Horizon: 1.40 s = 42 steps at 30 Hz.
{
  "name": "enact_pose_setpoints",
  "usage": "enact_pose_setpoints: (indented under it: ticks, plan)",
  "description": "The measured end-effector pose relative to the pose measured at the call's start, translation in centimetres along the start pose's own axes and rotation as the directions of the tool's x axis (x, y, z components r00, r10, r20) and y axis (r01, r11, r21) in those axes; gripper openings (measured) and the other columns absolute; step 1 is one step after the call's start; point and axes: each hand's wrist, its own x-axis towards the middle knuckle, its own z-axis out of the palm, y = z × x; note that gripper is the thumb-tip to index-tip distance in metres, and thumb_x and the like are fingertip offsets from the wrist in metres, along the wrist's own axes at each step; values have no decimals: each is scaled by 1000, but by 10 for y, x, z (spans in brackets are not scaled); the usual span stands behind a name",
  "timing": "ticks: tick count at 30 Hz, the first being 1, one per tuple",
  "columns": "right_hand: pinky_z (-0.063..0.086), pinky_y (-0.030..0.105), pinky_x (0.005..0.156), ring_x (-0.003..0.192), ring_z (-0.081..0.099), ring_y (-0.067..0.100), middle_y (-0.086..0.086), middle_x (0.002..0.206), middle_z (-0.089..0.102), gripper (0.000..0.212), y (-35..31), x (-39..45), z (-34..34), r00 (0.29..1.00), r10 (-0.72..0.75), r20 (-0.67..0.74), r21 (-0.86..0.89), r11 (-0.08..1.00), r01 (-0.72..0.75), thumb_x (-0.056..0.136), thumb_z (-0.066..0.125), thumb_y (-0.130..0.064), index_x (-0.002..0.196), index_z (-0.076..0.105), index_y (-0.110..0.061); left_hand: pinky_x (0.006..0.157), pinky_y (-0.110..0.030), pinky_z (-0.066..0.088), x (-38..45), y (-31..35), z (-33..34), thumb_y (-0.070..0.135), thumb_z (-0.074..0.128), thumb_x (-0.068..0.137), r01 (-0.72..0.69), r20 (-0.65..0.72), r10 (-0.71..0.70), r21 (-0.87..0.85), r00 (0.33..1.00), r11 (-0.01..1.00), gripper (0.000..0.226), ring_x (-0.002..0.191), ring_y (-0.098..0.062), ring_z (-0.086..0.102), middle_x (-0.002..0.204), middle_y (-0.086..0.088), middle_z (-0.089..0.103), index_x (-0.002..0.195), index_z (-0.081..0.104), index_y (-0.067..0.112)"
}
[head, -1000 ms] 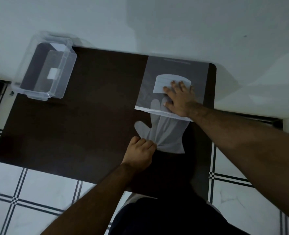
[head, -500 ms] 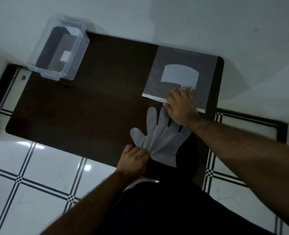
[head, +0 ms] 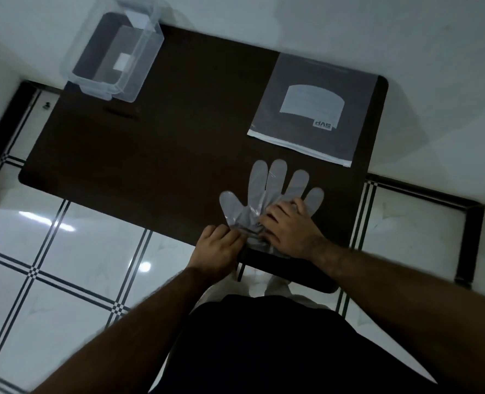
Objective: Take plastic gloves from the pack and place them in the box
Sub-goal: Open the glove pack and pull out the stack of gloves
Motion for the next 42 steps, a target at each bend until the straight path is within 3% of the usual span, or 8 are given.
enact_pose_setpoints:
  ticks: [7, 12, 16, 22, 27, 33, 38, 42]
  plan:
    - [40, 57, 106, 121, 58, 30, 9, 132, 64, 49, -9, 4, -9, 999, -17, 38, -102, 995, 21, 106, 38, -58, 130, 59, -21, 79, -41, 45, -25, -8, -4, 20, 79, 85, 35, 18, -35, -47, 999, 998, 49, 96, -30, 65, 125, -5, 72, 133, 71, 12]
    - [37, 56, 109, 124, 57, 28, 7, 134, 65, 49, -16, 5, -16, 999, 28, 19, -62, 998, -27, 106, 38, -58, 129, 62, -23, 80, -40, 47, -34, -21, -16, 23, 63, 93, 64, -10, -65, -94, 998, 994, 45, 99, -28, 66, 126, -3, 72, 137, 69, 15]
    - [39, 51, 106, 114, 58, 24, 2, 122, 66, 42, -45, 9, -19, 997, 78, -23, 15, 997, -78, 104, 44, -58, 119, 64, -24, 77, -41, 50, -32, -36, -26, 30, 50, 99, 103, -9, -106, -140, 994, 985, 43, 97, -27, 67, 122, -3, 73, 134, 71, 16]
    - [44, 46, 94, 101, 61, 25, 1, 105, 70, 41, -96, 27, -8, 969, 244, -45, 112, 965, -238, 100, 43, -52, 101, 69, -21, 81, -42, 50, -29, -50, -30, 30, 55, 101, 246, 73, -235, -253, 969, 936, 36, 103, -26, 67, 121, -2, 74, 130, 73, 18]
    - [42, 46, 99, 107, 61, 24, 1, 108, 71, 29, -105, 34, -4, 951, 309, 1, 97, 947, -308, 98, 57, -47, 104, 71, -22, 88, -42, 49, -30, -56, -30, 29, 59, 104, 270, 135, -240, -282, 961, 921, 35, 112, -24, 64, 128, -2, 72, 135, 71, 19]
    - [40, 45, 101, 109, 61, 24, 0, 110, 70, 25, -107, 33, 0, 938, 347, -12, 130, 930, -343, 101, 55, -41, 110, 71, -23, 87, -45, 52, -29, -56, -32, 31, 55, 102, 275, 117, -251, -301, 961, 913, 37, 108, -26, 65, 124, -3, 74, 131, 73, 17]
    - [47, 40, 93, 97, 62, 18, -3, 99, 70, 13, -109, 29, 1, 878, 474, -75, 335, 841, -425, 99, 64, -33, 101, 73, -23, 87, -39, 54, -21, -53, -33, 27, 57, 103, 333, 130, -307, -412, 943, 848, 32, 102, -23, 66, 116, -2, 76, 125, 76, 15]
    - [49, 27, 81, 89, 60, 12, -3, 95, 68, 5, -111, 24, 0, 809, 586, -59, 579, 680, -450, 99, 71, -24, 100, 73, -20, 80, -34, 58, -9, -45, -36, 24, 63, 104, 469, 274, -382, -563, 883, 680, 17, 90, -11, 68, 100, 5, 76, 112, 78, 20]
